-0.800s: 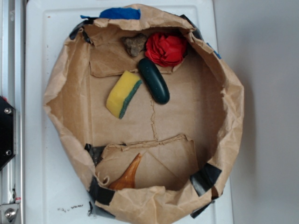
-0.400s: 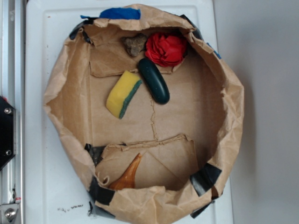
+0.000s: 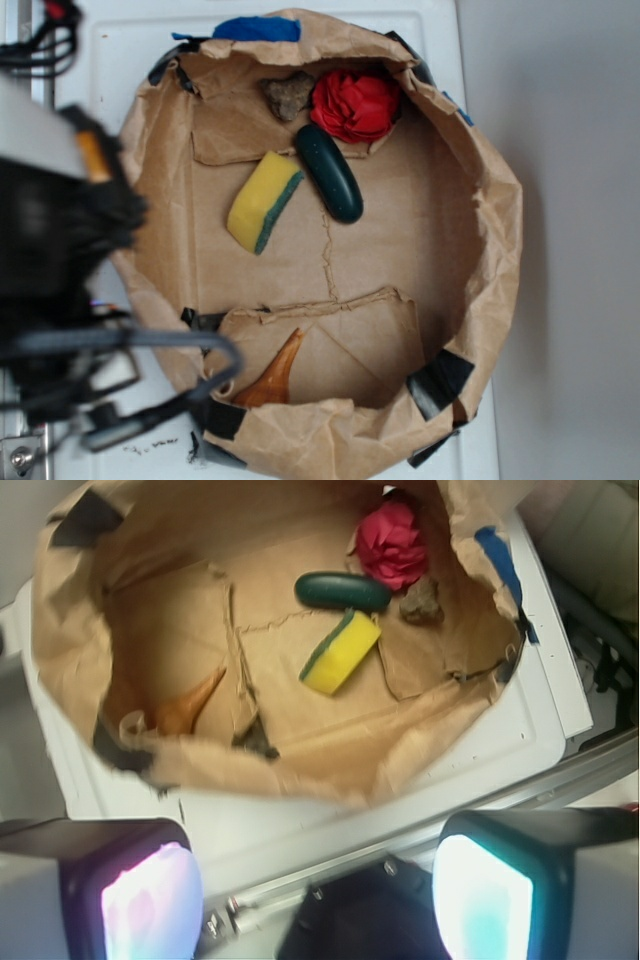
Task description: Grab the green sponge.
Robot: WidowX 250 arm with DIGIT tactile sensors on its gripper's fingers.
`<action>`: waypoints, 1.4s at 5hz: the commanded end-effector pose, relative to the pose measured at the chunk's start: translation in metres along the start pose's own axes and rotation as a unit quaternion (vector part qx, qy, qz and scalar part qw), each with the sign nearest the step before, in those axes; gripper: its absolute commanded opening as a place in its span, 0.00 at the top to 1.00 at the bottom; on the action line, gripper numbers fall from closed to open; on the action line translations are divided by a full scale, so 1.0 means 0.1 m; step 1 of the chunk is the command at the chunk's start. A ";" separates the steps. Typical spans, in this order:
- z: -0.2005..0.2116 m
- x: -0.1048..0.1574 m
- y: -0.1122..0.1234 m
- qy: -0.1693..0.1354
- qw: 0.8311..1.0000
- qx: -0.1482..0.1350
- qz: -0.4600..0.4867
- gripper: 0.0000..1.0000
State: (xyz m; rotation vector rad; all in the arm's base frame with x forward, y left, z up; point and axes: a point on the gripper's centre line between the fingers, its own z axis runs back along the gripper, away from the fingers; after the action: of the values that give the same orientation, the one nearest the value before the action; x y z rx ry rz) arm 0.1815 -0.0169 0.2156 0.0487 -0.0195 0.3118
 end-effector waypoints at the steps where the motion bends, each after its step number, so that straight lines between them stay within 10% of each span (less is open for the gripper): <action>1: -0.15 0.35 0.17 0.024 0.991 -0.038 0.128 0.00; 7: -0.92 0.84 0.12 0.004 0.986 -0.011 0.168 0.00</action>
State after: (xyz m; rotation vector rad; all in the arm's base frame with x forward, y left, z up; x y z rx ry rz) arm 0.2578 0.0159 0.1197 0.0272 0.0104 0.6176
